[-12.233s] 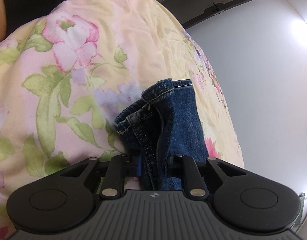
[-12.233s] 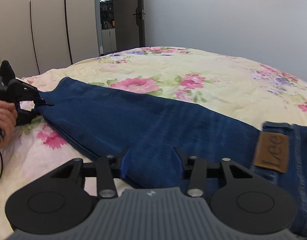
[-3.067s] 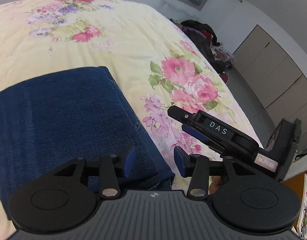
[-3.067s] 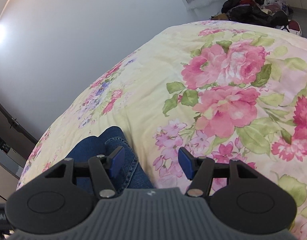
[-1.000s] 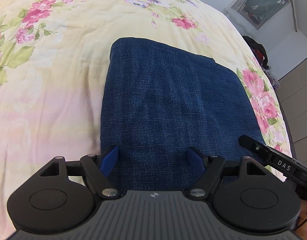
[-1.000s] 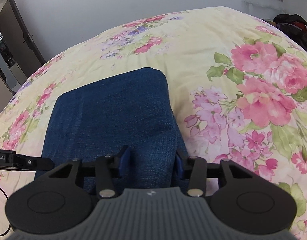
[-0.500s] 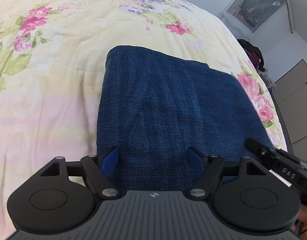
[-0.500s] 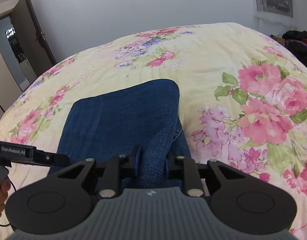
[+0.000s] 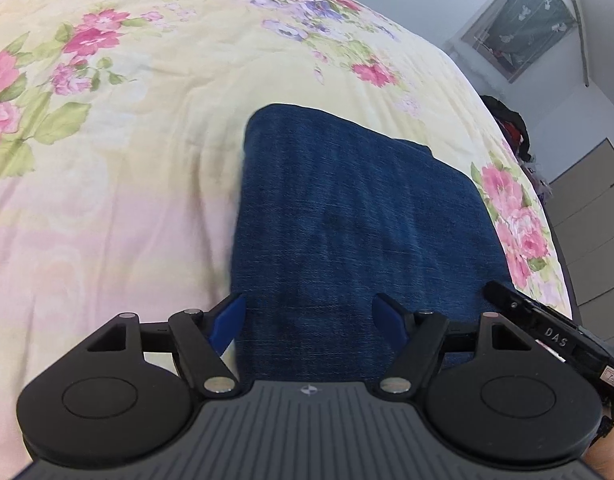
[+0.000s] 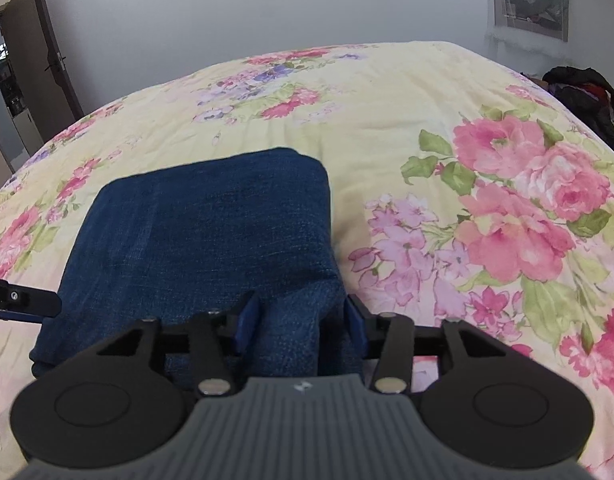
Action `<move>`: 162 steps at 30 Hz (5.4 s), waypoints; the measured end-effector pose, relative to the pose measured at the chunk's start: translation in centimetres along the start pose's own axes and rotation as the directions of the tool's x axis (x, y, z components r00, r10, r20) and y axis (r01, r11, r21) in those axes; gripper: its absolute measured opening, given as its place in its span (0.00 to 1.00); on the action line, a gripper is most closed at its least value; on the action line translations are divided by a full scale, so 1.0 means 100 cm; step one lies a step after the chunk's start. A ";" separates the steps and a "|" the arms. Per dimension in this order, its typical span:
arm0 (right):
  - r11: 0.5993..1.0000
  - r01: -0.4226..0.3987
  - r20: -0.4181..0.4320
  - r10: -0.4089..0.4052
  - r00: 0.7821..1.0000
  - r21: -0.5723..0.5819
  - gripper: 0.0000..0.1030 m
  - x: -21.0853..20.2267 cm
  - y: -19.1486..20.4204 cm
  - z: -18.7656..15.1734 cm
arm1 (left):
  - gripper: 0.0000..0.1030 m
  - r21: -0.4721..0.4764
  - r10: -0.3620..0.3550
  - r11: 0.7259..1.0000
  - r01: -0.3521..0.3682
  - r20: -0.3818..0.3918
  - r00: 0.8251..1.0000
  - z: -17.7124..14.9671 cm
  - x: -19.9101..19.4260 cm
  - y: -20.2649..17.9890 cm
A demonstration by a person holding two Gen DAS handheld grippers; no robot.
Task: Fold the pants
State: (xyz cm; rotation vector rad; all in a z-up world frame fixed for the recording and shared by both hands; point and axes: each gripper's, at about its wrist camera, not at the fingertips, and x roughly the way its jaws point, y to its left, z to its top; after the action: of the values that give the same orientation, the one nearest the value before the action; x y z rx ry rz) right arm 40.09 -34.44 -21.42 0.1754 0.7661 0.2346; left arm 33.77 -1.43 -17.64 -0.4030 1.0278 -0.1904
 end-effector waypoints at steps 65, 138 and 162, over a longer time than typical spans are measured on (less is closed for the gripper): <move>0.769 -0.450 -0.107 0.549 0.829 0.454 0.21 0.083 -0.080 0.035 | 0.42 -0.231 -0.395 0.900 0.370 -0.071 0.916 0.044 0.041 0.069; 0.857 -0.445 -0.416 0.516 0.749 0.261 0.80 0.055 -0.081 0.064 | 0.87 -0.122 -0.289 0.953 0.277 -0.091 0.953 0.005 0.013 0.075; 0.774 -0.585 -0.490 0.619 0.615 0.243 0.81 0.124 -0.033 0.034 | 0.91 -0.128 -0.386 0.921 0.369 -0.156 0.909 -0.002 0.054 0.058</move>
State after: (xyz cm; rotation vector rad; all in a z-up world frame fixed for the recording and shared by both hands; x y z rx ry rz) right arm 51.59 -34.44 -27.99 0.4406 1.2794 0.9506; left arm 36.14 1.95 -24.37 -0.6830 1.1311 -0.5353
